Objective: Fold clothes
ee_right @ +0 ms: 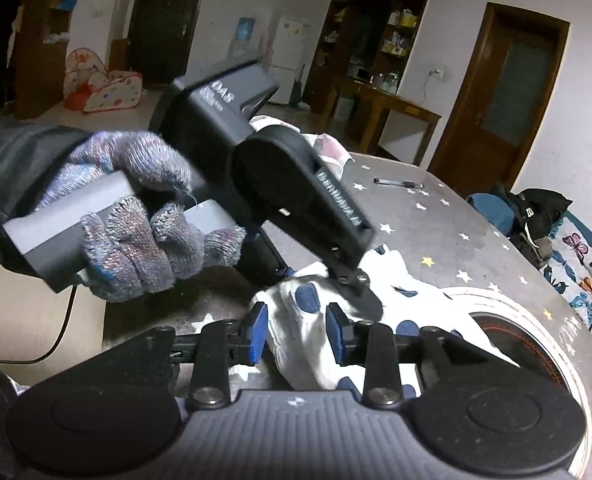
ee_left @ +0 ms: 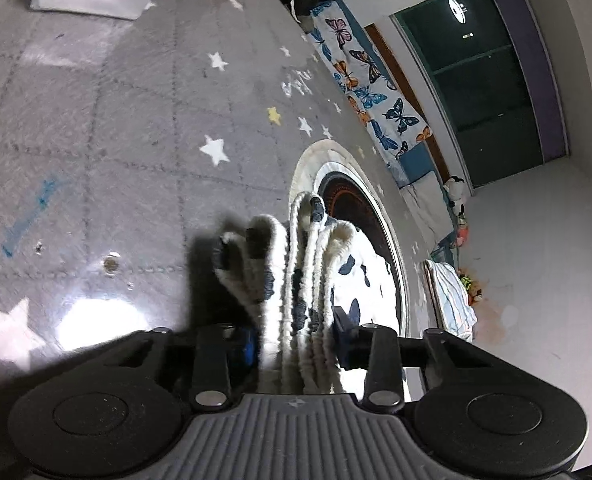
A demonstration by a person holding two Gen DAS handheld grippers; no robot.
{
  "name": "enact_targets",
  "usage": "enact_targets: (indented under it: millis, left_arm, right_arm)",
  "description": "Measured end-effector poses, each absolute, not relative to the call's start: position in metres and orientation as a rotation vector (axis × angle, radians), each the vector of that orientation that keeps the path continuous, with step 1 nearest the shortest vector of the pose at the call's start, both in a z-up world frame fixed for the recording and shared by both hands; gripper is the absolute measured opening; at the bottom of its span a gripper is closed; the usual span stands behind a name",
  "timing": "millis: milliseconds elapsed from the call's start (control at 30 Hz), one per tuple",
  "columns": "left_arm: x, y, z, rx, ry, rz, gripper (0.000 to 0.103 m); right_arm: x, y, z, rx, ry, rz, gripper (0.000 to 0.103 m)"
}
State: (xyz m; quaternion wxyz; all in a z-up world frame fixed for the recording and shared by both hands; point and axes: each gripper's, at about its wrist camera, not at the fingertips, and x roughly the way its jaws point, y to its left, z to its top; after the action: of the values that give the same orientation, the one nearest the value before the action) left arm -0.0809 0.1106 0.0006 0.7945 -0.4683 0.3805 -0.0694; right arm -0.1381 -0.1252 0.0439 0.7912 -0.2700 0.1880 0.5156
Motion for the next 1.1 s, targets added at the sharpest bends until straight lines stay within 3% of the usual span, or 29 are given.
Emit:
enact_targets:
  millis: [267, 667, 1100]
  left_arm:
    - [-0.081, 0.11, 0.001, -0.973, 0.809, -0.146, 0.034]
    - [-0.079, 0.112, 0.003, -0.96, 0.815, -0.142, 0.034]
    - [-0.074, 0.109, 0.008, -0.925, 0.825, -0.125, 0.034]
  right_arm:
    - [-0.102, -0.168, 0.055, -0.407, 0.505, 0.946, 0.039]
    - [-0.003, -0.251, 0.02, -0.063, 0.724, 0.593, 0.039]
    - [0.013, -0.264, -0.001, 0.106, 0.817, 0.591, 0.035]
